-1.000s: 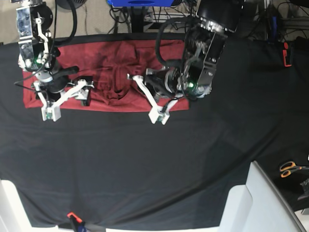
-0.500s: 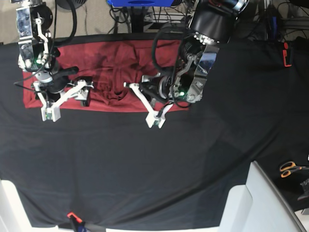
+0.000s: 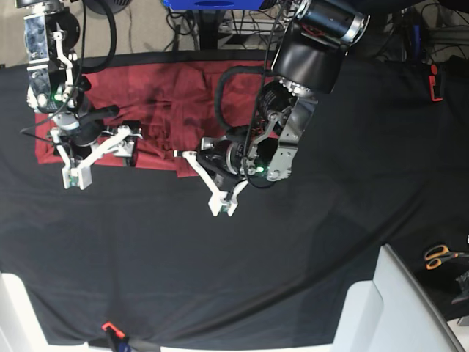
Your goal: Fold the T-shirt properly
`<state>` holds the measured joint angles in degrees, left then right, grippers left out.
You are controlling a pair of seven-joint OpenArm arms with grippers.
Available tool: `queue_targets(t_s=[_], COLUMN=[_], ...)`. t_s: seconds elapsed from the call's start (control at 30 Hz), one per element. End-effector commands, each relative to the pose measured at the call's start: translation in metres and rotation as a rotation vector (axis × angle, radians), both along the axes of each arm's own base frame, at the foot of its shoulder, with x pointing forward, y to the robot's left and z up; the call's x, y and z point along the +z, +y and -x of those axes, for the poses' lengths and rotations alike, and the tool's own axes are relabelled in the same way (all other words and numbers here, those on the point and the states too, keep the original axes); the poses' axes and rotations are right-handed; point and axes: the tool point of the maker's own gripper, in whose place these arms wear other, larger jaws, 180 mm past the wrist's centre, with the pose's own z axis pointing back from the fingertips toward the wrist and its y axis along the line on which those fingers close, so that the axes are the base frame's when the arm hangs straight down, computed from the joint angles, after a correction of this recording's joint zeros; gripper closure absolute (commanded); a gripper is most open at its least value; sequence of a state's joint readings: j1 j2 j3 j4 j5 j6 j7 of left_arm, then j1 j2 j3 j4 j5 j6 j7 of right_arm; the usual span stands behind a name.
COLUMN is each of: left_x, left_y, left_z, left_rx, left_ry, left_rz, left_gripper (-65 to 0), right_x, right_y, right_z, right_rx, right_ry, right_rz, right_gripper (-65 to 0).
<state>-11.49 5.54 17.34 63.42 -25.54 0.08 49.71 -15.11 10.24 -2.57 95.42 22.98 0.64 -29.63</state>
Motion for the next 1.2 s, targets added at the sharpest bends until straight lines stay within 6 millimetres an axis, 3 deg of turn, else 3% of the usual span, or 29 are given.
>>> queue_targets(t_s=[0.0, 0.1, 0.2, 0.3, 0.4, 0.47, 0.57, 0.7, 0.83, 0.93, 1.0, 1.17], left_x=[0.017, 0.030, 0.061, 0.078, 0.098, 0.104, 0.091, 0.082, 0.089, 0.094, 0.095, 0.093], left_y=[-0.012, -0.021, -0.029, -0.017, 0.008, 0.043, 0.131, 0.243, 0.324, 0.368, 0.386, 0.401], left_z=[-0.017, -0.021, -0.031, -0.021, -0.013, -0.008, 0.004, 0.032, 0.059, 0.076, 0.086, 0.097], left_rx=[0.007, -0.023, -0.008, -0.022, -0.029, 0.009, 0.175, 0.308, 0.341, 0.404, 0.433, 0.456], left_ry=[-0.055, -0.100, -0.163, -0.142, -0.191, -0.226, -0.222, -0.225, -0.260, -0.263, -0.256, -0.238], left_rz=[0.041, 0.079, 0.165, 0.219, 0.237, 0.211, 0.113, -0.048, -0.160, -0.211, -0.232, -0.268], left_gripper=[0.0, 0.0, 0.0, 0.0, 0.0, 0.0, 0.0, 0.0, 0.0, 0.0, 0.0, 0.0], right_x=[0.011, 0.011, 0.011, 0.011, 0.015, 0.021, 0.029, 0.013, -0.005, -0.013, -0.015, -0.010], right_y=[-0.002, -0.003, -0.003, 0.000, 0.004, 0.014, 0.043, 0.091, 0.120, 0.138, 0.148, 0.153], right_z=[-0.009, -0.009, -0.008, -0.005, -0.004, 0.000, 0.009, 0.033, 0.053, 0.069, 0.082, 0.097], right_rx=[0.000, 0.000, 0.002, 0.010, 0.021, 0.046, 0.133, 0.261, 0.309, 0.340, 0.337, 0.319], right_ry=[-0.045, -0.045, -0.044, -0.041, -0.052, -0.064, -0.076, -0.016, 0.057, 0.144, 0.191, 0.204], right_rz=[0.002, 0.003, 0.007, 0.007, 0.003, -0.006, -0.028, -0.074, -0.113, -0.137, -0.163, -0.191], right_gripper=[-50.9, -50.9, -51.0, -51.0, -51.0, -51.0, -51.0, -51.0, -50.9, -50.9, -50.9, -50.7])
